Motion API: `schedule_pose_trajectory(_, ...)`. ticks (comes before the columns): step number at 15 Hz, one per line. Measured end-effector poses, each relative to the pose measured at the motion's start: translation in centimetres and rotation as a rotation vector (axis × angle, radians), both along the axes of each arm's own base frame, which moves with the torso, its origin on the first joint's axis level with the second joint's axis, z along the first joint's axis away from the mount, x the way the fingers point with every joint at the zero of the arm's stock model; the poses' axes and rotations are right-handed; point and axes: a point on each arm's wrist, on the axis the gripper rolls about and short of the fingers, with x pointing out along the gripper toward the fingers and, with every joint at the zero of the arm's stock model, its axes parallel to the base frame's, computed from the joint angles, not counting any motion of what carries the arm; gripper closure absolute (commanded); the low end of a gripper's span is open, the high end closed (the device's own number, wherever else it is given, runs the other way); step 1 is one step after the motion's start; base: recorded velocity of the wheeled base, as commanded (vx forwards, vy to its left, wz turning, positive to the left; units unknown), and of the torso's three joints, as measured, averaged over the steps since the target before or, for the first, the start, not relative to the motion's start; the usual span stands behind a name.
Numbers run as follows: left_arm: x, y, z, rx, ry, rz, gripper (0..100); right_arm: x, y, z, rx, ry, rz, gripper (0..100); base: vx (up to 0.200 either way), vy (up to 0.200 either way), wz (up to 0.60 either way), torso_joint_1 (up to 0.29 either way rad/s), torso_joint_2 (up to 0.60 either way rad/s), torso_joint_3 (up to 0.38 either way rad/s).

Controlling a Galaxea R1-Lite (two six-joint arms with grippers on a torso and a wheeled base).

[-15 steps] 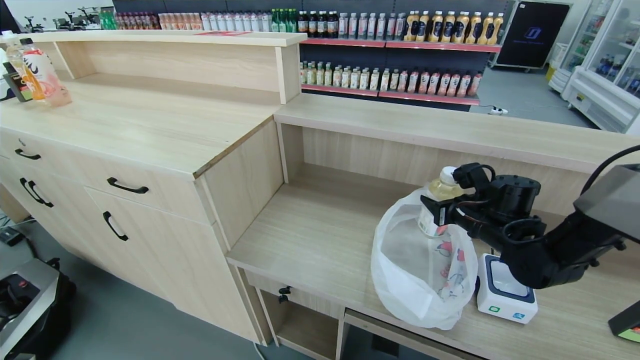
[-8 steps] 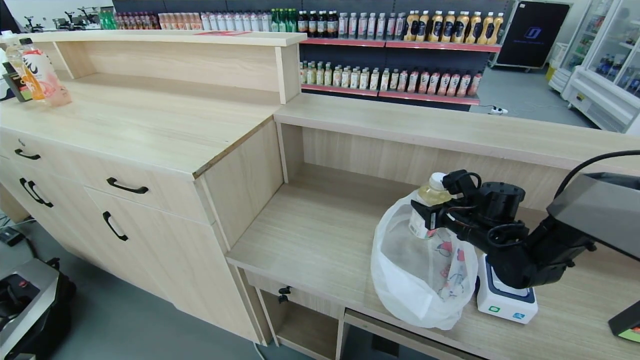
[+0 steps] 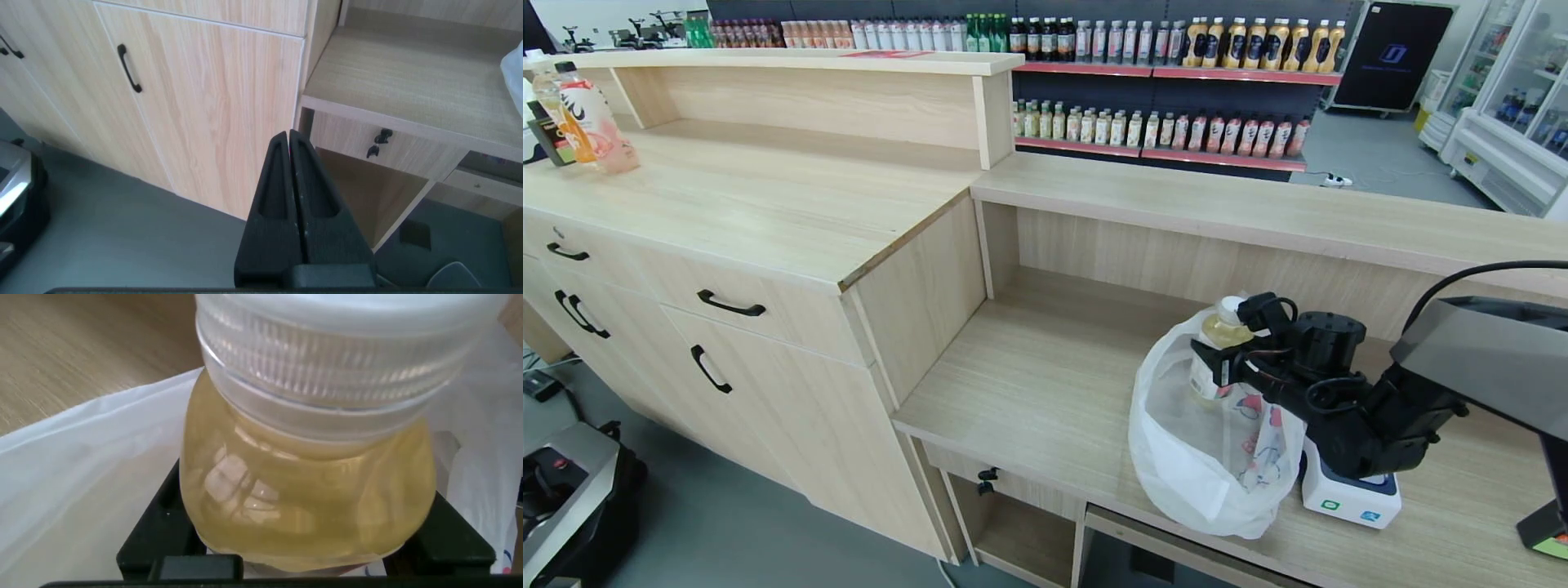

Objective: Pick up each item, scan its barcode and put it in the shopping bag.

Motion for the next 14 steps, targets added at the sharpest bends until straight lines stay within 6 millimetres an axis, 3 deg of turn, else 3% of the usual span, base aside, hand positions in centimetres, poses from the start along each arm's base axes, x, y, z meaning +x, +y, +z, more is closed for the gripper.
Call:
schedule_pose_trajectory(7, 0.0, 0.0, 0.0, 0.000, 0.000, 0.000, 100, -0.2, -0.8, -1.7, -0.021, 0.030, -0.010, 100, 0.000, 0.000, 0.00, 0.000, 0.00, 0.000)
schedule_pose_trajectory(8, 0.0, 0.0, 0.0, 0.000, 0.000, 0.000, 100, -0.4, -0.8, -1.9, -0.022, 0.039, -0.011, 0, 0.000, 0.000, 0.00, 0.000, 0.00, 0.000)
schedule_pose_trajectory(12, 0.0, 0.0, 0.0, 0.000, 0.000, 0.000, 100, -0.5, -0.8, -2.1, -0.025, 0.054, -0.010, 0, 0.000, 0.000, 0.00, 0.000, 0.00, 0.000)
schedule_pose_trajectory(14, 0.0, 0.0, 0.0, 0.000, 0.000, 0.000, 100, -0.7, -0.7, -1.1, -0.022, 0.047, -0.006, 0, 0.000, 0.000, 0.00, 0.000, 0.00, 0.000)
